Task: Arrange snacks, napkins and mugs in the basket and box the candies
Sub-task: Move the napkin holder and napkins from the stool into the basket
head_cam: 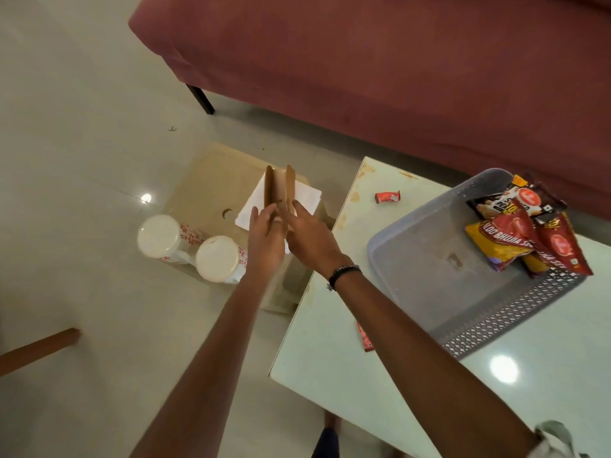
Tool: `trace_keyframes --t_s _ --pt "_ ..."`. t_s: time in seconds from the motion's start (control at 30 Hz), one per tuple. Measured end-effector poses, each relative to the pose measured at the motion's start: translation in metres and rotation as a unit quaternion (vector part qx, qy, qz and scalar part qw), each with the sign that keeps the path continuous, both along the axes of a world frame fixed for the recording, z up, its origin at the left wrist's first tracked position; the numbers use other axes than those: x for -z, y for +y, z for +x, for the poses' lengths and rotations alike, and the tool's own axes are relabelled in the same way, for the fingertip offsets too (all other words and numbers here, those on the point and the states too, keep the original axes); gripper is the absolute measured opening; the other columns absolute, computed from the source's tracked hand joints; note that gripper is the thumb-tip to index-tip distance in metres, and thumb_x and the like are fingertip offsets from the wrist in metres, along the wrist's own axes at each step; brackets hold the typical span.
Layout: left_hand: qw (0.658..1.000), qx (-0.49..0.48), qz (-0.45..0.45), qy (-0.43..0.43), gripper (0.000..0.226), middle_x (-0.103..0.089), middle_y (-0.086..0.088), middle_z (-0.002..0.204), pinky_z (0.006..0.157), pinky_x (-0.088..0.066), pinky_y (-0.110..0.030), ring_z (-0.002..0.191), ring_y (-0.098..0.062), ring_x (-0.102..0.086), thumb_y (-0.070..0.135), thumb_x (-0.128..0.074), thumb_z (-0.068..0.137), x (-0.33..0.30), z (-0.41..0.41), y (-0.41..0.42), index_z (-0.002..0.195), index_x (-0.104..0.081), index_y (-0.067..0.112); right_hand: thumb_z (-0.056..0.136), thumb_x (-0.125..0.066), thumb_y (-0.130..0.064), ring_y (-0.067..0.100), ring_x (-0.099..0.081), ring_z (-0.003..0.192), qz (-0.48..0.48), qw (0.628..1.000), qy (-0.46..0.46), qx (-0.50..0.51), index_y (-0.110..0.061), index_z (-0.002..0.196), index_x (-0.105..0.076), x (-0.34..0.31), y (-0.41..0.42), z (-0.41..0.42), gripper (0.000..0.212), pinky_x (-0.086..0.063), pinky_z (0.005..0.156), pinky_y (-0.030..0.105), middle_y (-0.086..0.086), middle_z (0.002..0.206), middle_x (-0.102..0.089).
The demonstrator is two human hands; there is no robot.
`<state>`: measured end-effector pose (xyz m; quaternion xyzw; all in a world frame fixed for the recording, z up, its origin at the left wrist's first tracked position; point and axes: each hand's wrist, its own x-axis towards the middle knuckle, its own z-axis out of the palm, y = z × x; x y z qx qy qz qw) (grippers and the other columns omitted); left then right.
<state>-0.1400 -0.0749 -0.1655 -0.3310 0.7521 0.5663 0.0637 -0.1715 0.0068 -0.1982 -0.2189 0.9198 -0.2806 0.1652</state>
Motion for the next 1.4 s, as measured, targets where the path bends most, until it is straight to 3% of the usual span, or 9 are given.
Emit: trace_keyframes --t_s 0.2,0.3,0.4,0.6,0.77,0.83,0.97,1.2,1.4 --pt "0.999 0.027 0.011 -0.023 0.039 -0.029 0.000 0.154 0.116 -0.029 -0.043 0.141 -0.017 -0.030 0.022 -0.034 0.098 0.001 -0.003 -0.003 0.136 -0.042 0.025 0.092 -0.049 -0.009 0.039 -0.065 0.084 0.026 0.999 -0.020 0.032 -0.007 0.140 -0.032 0.008 -0.016 -0.007 0.051 -0.056 0.076 0.044 0.020 0.148 -0.030" --pt "0.999 0.032 0.015 0.015 0.039 -0.042 0.007 0.144 0.108 -0.037 -0.030 0.128 -0.010 -0.042 0.023 -0.032 0.100 -0.009 0.002 0.007 0.138 -0.040 0.022 0.093 -0.049 -0.007 0.037 -0.066 0.085 0.011 0.998 -0.001 0.054 -0.004 0.139 -0.034 -0.003 -0.012 -0.003 0.049 -0.056 0.079 0.040 0.019 0.153 -0.024" --pt "0.997 0.051 -0.014 0.049 0.039 -0.044 0.016 0.129 0.094 -0.035 -0.014 0.115 0.001 -0.042 0.022 -0.031 0.101 -0.024 0.008 0.023 0.139 -0.038 0.021 0.092 -0.054 -0.008 0.034 -0.068 0.084 -0.022 0.996 0.050 0.067 -0.005 0.139 -0.037 -0.012 0.002 0.005 0.051 -0.057 0.078 0.037 0.019 0.152 -0.029" --pt "0.989 0.118 -0.009 0.093 0.041 -0.033 0.019 0.142 0.109 -0.030 -0.021 0.132 -0.001 -0.032 0.024 -0.035 0.099 -0.045 0.031 0.090 0.140 -0.035 0.024 0.090 -0.058 -0.010 0.033 -0.069 0.092 -0.084 0.981 0.114 0.132 -0.007 0.136 -0.044 -0.040 0.079 0.035 0.049 -0.057 0.081 0.037 0.018 0.145 -0.042" --pt "0.978 0.160 0.077 0.111 0.048 -0.034 0.016 0.149 0.099 -0.033 -0.003 0.130 0.005 -0.038 0.024 -0.046 0.096 -0.036 0.054 0.162 0.141 -0.031 0.031 0.081 -0.061 -0.002 0.020 -0.067 0.104 -0.052 0.958 0.189 0.212 -0.007 0.121 -0.059 -0.029 0.178 0.067 0.041 -0.053 0.079 0.024 0.013 0.130 -0.059" --pt "0.972 0.185 0.103 0.102 0.054 -0.033 0.016 0.149 0.098 -0.040 -0.007 0.130 -0.002 -0.041 0.029 -0.047 0.094 -0.027 0.060 0.189 0.141 -0.022 0.039 0.077 -0.056 0.003 0.018 -0.069 0.098 -0.039 0.951 0.197 0.236 -0.007 0.115 -0.064 -0.019 0.216 0.079 0.041 -0.055 0.072 0.026 0.012 0.123 -0.064" --pt "0.962 0.248 0.103 0.053 0.059 -0.032 0.004 0.153 0.112 -0.037 -0.043 0.138 -0.017 -0.037 0.024 -0.043 0.090 0.005 0.063 0.230 0.145 -0.022 0.033 0.086 -0.045 -0.011 0.022 -0.071 0.091 -0.029 0.946 0.181 0.267 -0.006 0.108 -0.069 0.003 0.268 0.092 0.033 -0.059 0.068 0.031 0.013 0.114 -0.069" --pt "0.940 0.338 0.051 -0.004 0.050 -0.026 -0.007 0.155 0.117 -0.028 -0.042 0.144 -0.019 -0.026 0.017 -0.041 0.096 0.051 0.046 0.263 0.145 -0.030 0.022 0.083 -0.053 0.006 0.015 -0.063 0.106 -0.114 0.913 0.099 0.379 -0.010 0.110 -0.069 0.053 0.302 0.087 0.035 -0.049 0.089 0.018 0.012 0.117 -0.067" --pt "0.942 0.331 0.053 -0.027 0.050 -0.020 -0.011 0.156 0.118 -0.026 -0.041 0.144 -0.022 -0.024 0.020 -0.041 0.097 0.056 0.036 0.268 0.145 -0.028 0.018 0.079 -0.055 0.013 0.022 -0.066 0.104 -0.155 0.895 0.054 0.415 -0.008 0.108 -0.070 0.058 0.302 0.076 0.039 -0.049 0.087 0.017 0.013 0.114 -0.069"
